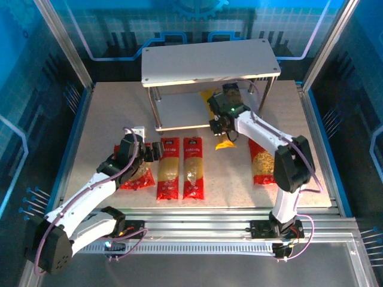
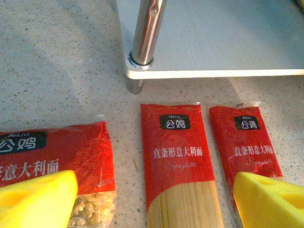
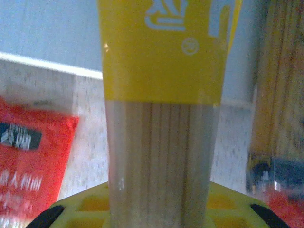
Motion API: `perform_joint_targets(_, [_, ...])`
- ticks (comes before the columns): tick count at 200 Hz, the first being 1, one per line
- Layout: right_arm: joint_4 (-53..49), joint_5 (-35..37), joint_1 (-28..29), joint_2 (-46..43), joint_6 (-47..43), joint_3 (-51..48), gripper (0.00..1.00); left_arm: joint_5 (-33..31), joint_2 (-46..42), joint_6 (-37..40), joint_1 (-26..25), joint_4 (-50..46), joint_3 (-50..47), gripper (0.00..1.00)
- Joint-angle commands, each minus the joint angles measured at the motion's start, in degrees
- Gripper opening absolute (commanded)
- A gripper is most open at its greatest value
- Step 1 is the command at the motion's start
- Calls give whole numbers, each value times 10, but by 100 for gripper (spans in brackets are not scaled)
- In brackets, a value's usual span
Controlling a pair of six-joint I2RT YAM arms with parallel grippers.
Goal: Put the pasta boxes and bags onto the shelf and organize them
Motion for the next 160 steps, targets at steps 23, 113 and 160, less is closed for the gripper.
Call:
perform_joint_targets(23, [62, 8, -30, 70, -14, 109, 0, -3, 0, 4, 7, 1, 8, 86])
perform_joint_targets(113, [128, 11, -47, 134, 8, 121, 4, -6, -2, 4, 8, -5, 10, 87])
perform_joint_targets(160, [150, 22, -49, 143, 19, 108, 11, -7, -7, 4, 8, -9, 10, 87])
